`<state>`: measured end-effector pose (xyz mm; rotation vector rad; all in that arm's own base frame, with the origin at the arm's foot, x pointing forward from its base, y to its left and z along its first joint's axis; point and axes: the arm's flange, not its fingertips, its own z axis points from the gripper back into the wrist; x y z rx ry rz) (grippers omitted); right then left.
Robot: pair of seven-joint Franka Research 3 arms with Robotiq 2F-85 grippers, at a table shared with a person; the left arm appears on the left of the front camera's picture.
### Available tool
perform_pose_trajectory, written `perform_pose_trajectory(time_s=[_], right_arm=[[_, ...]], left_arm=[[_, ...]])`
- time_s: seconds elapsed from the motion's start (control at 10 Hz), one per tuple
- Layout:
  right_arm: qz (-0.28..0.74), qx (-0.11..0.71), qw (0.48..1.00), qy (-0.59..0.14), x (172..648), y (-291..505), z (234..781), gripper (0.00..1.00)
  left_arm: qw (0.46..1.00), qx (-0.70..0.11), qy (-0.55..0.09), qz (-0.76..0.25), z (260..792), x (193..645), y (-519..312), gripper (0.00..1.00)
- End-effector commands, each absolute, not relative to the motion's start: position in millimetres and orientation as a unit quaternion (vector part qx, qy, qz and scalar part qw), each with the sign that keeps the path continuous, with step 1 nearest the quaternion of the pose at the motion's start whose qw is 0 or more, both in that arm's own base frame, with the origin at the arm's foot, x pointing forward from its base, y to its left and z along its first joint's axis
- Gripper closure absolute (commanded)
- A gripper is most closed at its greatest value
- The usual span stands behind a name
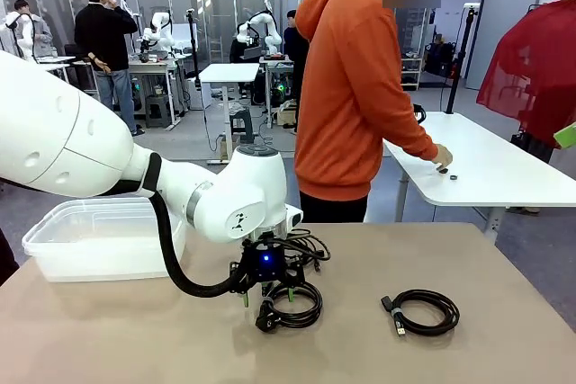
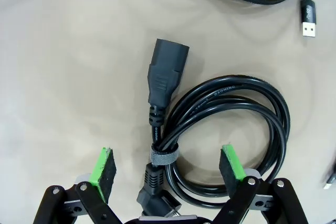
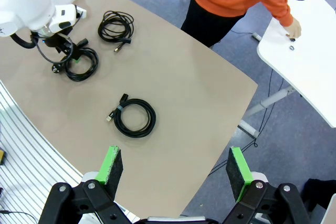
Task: Organize and store the cables.
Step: Place the Power Cable into the Organizing box.
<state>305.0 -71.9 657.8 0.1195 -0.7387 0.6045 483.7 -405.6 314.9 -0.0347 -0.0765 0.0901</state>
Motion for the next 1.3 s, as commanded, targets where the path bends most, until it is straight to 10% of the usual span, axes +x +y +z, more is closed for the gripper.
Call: perform_pose_trajectory(time_s=[0.0,0.4,0.7,0.8,0.9,1.0,1.1,1.2], right_arm=[[0.289,0.059,0.887,-0.355,305.7,-72.9,658.6,0.0],[0.289,0.059,0.887,-0.355,305.7,-72.9,658.6,0.0],[0.289,0.059,0.887,-0.355,305.7,-72.9,658.6,0.0],[0.289,0.059,0.887,-0.355,305.7,-72.9,658.6,0.0],[0.289,0.059,0.887,-0.355,305.7,-72.9,658.6,0.0],[0.289,0.059,0.887,-0.355,305.7,-72.9,658.6,0.0],[0.289,0.059,0.887,-0.355,305.7,-72.9,658.6,0.0],[0.289,0.059,0.887,-0.355,305.7,-72.9,658.6,0.0]], left_arm=[[0.998,-0.026,-0.041,0.044,308.5,479.9,-403.0,0.0],[0.998,-0.018,-0.031,0.042,305.3,478.8,-402.2,0.14],[0.999,-0.017,-0.032,0.041,305.8,479.2,-401.7,0.49],[0.999,-0.016,-0.03,0.041,305.6,479.1,-401.2,0.34],[0.999,-0.017,-0.028,0.042,305.3,479.1,-400.8,0.69],[0.999,-0.018,-0.026,0.041,305.2,479.0,-400.7,0.54],[0.999,-0.019,-0.025,0.034,305.2,478.8,-401.7,0.89],[0.999,-0.017,-0.027,0.027,305.8,478.4,-403.1,0.74]])
